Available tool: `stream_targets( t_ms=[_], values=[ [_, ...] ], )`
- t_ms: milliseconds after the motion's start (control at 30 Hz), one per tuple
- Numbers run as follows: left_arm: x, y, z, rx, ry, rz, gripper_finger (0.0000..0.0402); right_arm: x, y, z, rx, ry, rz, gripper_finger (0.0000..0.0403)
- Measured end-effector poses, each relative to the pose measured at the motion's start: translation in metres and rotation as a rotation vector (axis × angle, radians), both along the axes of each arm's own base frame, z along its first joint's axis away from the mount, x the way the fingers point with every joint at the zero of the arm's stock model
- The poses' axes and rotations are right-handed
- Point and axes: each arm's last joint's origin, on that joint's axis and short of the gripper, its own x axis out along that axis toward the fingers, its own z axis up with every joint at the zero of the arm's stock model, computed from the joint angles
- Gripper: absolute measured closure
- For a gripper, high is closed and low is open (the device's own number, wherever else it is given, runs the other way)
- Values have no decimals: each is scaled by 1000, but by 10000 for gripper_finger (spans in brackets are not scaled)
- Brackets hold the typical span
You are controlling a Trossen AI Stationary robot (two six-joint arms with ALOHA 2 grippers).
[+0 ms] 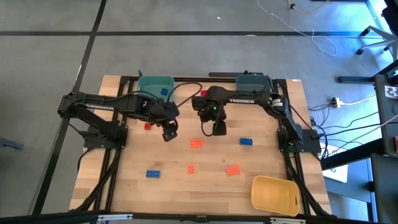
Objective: Sort & place blocks by color
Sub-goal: Put the red game piece into the yellow bin
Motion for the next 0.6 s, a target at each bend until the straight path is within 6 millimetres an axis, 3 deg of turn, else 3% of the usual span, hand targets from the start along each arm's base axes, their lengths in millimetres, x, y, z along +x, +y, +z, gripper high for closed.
stream_targets(
  t_ms=[400, 600],
  values=[
    [-2, -1, -1, 43, 20, 18, 194, -10, 6, 31, -46, -23, -61, 260],
    [-2, -1, -1, 55, 25, 2, 194, -26, 12, 68, -56, -110, -138, 260]
  ],
)
